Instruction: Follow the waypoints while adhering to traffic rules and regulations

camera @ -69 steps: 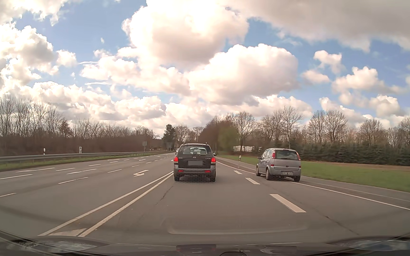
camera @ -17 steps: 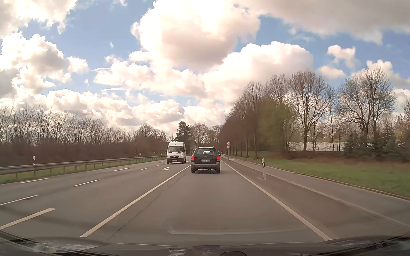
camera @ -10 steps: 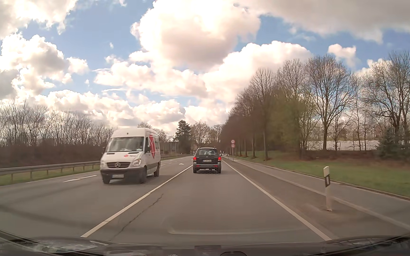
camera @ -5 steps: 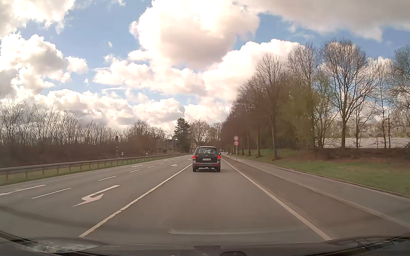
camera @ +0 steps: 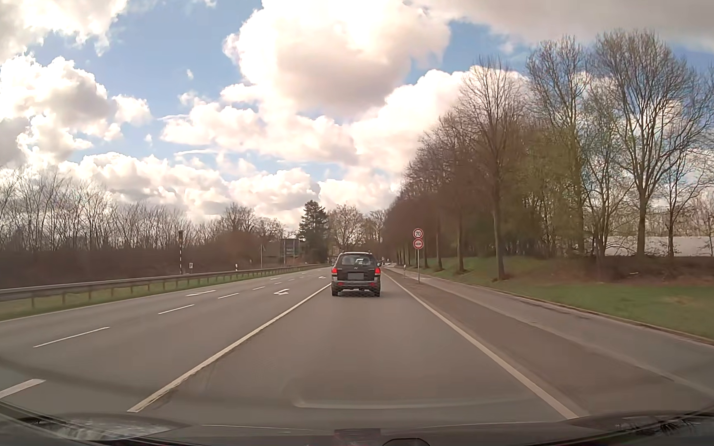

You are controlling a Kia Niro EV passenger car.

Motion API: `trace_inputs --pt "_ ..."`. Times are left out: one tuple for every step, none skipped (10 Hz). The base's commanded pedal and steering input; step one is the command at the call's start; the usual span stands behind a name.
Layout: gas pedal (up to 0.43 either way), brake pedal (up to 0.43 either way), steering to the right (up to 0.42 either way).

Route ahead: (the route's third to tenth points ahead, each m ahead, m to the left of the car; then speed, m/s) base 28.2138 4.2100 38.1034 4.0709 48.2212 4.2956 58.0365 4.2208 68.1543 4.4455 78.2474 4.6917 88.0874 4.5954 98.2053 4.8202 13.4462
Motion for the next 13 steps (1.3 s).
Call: trace_inputs --pt "0.157 0.000 0.004" --pt "0.157 0.000 0.004" --pt "0.157 0.000 0.004" --pt "0.157 0.000 0.003" --pt "0.169 0.000 0.003" --pt "0.177 0.000 0.003" --pt "0.197 0.000 0.003" --pt "0.209 0.000 0.000" --pt "0.220 0.000 -0.004" --pt "0.220 0.000 -0.006" --pt "0.228 0.000 -0.006" --pt "0.228 0.000 -0.006" --pt "0.228 0.000 -0.006"
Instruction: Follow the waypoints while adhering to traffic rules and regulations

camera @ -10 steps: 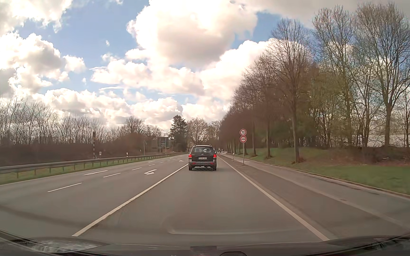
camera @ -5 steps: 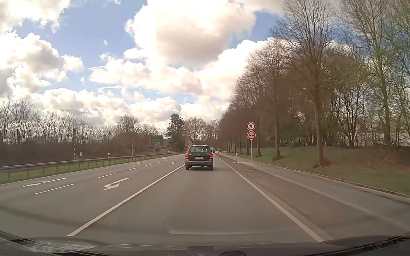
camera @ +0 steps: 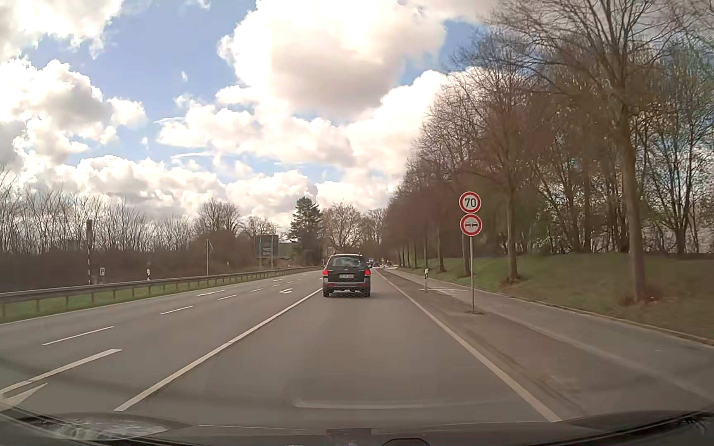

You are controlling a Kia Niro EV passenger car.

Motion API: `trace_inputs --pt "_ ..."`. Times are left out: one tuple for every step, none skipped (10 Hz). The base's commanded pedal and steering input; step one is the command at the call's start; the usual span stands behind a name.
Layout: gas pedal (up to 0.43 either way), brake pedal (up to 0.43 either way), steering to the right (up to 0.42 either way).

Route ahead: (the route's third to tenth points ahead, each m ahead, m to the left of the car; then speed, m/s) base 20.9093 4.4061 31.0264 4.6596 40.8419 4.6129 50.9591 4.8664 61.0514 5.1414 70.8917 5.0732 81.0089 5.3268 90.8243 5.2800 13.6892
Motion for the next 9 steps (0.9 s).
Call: trace_inputs --pt "0.228 0.000 -0.006" --pt "0.228 0.000 -0.006" --pt "0.228 0.000 -0.005" --pt "0.228 0.000 -0.004" --pt "0.228 0.000 -0.004" --pt "0.228 0.000 -0.003" --pt "0.228 0.000 -0.002" --pt "0.228 0.000 -0.002" --pt "0.228 0.000 -0.002"
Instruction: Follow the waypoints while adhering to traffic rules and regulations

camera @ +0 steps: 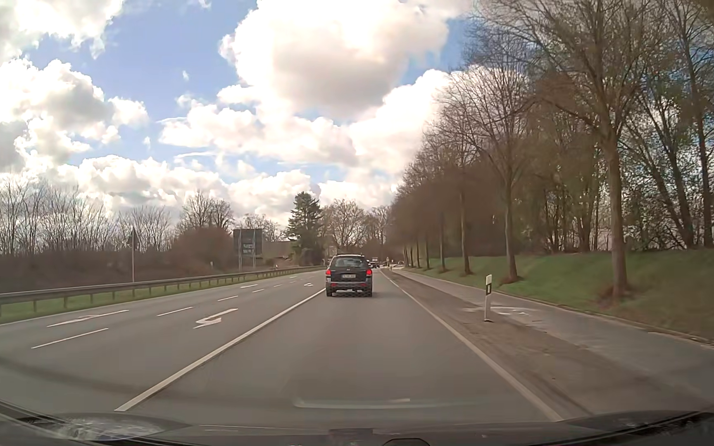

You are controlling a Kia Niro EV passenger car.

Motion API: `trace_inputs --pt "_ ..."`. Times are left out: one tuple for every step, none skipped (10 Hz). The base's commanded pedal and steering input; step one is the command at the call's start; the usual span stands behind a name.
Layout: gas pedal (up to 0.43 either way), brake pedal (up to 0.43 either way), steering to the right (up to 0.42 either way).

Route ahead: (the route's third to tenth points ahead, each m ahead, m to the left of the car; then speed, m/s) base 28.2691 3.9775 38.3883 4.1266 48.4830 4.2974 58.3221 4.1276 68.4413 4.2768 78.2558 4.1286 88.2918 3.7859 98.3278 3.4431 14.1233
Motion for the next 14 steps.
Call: trace_inputs --pt "0.228 0.000 -0.002" --pt "0.228 0.000 -0.002" --pt "0.228 0.000 -0.002" --pt "0.228 0.000 -0.002" --pt "0.228 0.000 -0.002" --pt "0.228 0.000 -0.002" --pt "0.228 0.000 -0.002" --pt "0.220 0.000 -0.002" --pt "0.209 0.000 -0.002" --pt "0.209 0.000 -0.001" --pt "0.197 0.000 -0.001" --pt "0.197 0.000 -0.001" --pt "0.197 0.000 0.000" --pt "0.197 0.000 0.000"
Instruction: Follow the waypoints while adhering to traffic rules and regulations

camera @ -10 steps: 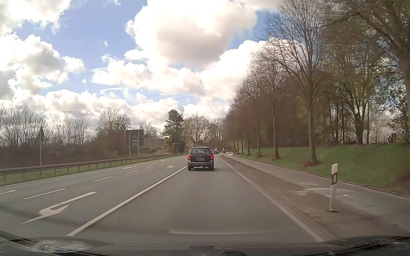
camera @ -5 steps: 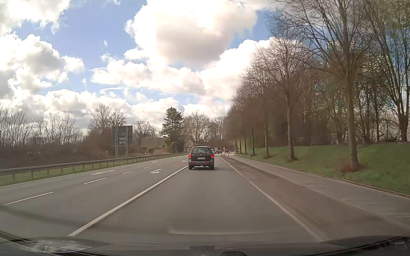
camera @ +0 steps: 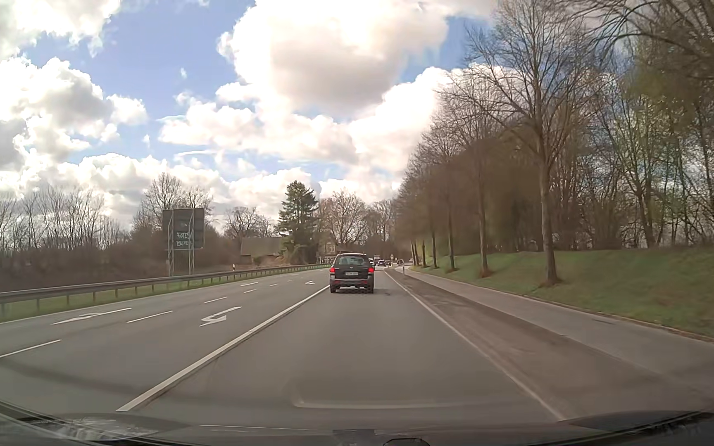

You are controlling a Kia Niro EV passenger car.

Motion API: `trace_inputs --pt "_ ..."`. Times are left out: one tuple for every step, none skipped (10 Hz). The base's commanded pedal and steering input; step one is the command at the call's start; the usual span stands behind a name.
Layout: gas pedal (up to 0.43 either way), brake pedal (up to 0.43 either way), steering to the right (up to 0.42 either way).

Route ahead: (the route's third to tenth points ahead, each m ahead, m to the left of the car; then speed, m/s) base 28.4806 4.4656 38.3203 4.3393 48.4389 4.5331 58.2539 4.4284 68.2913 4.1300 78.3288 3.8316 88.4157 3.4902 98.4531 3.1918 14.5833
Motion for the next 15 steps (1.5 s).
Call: trace_inputs --pt "0.197 0.000 0.000" --pt "0.197 0.000 0.000" --pt "0.209 0.000 0.000" --pt "0.209 0.000 0.000" --pt "0.220 0.000 0.000" --pt "0.220 0.000 0.000" --pt "0.220 0.000 0.000" --pt "0.220 0.000 0.000" --pt "0.220 0.000 0.000" --pt "0.220 0.000 0.000" --pt "0.197 0.000 0.000" --pt "0.197 0.000 0.000" --pt "0.197 0.000 0.000" --pt "0.189 0.000 0.000" --pt "0.189 0.000 0.000"
